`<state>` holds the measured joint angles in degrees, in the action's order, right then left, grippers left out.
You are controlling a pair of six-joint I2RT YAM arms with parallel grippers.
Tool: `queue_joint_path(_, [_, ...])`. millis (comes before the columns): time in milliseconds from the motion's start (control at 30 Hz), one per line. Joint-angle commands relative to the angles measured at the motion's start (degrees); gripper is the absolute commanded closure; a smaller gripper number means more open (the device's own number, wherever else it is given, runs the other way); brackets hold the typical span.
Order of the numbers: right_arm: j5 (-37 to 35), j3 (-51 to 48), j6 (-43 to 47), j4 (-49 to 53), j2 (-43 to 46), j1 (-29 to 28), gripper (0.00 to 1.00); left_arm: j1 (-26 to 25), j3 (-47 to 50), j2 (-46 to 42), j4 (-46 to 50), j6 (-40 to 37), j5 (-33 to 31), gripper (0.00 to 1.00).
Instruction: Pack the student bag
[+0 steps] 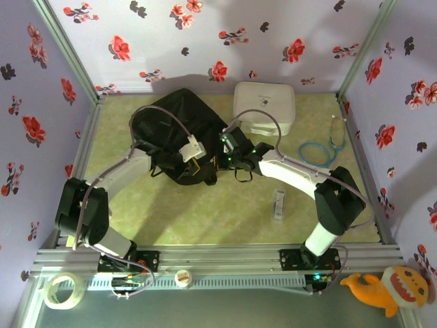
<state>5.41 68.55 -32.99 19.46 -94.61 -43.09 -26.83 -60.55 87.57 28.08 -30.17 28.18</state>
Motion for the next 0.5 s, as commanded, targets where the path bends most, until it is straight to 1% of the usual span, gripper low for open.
queue_joint_path(0, [2.12, -1.39, 4.66, -3.04, 2.77, 5.02, 1.0, 1.49, 1.76, -2.47, 9.34, 2.85, -1.71, 0.94])
queue_joint_path(33, [6.69, -2.24, 5.02, -5.38, 3.48, 4.38, 1.0, 1.43, 1.76, -2.45, 7.46, 4.33, -1.64, 0.94])
queue_joint_path(100, [12.52, -3.75, 4.71, -8.05, 4.2, 2.8, 1.0, 1.42, 1.76, -2.05, 3.99, 7.16, -1.54, 0.94])
queue_joint_path(167, [15.98, -4.6, 3.68, -9.58, 4.02, 1.4, 1.0, 1.37, 1.75, -1.37, 0.9, 10.31, -1.43, 0.94])
queue_joint_path(233, [17.0, -5.42, 3.27, -10.73, 3.68, -0.54, 1.0, 1.39, 1.9, -0.65, -1.53, 12.48, -0.26, 0.93])
queue_joint_path(367, [17.47, -5.57, 1.76, -12.59, 1.98, -3.39, 1.0, 1.25, 2.84, 0.06, -6.15, 14.72, 4.47, 0.92])
queue_joint_path(467, [18.72, -5.45, 0.99, -14.77, 0.97, -4.61, 1.0, 1.1, 2.81, 0.65, -6.69, 15.03, 5.07, 0.92])
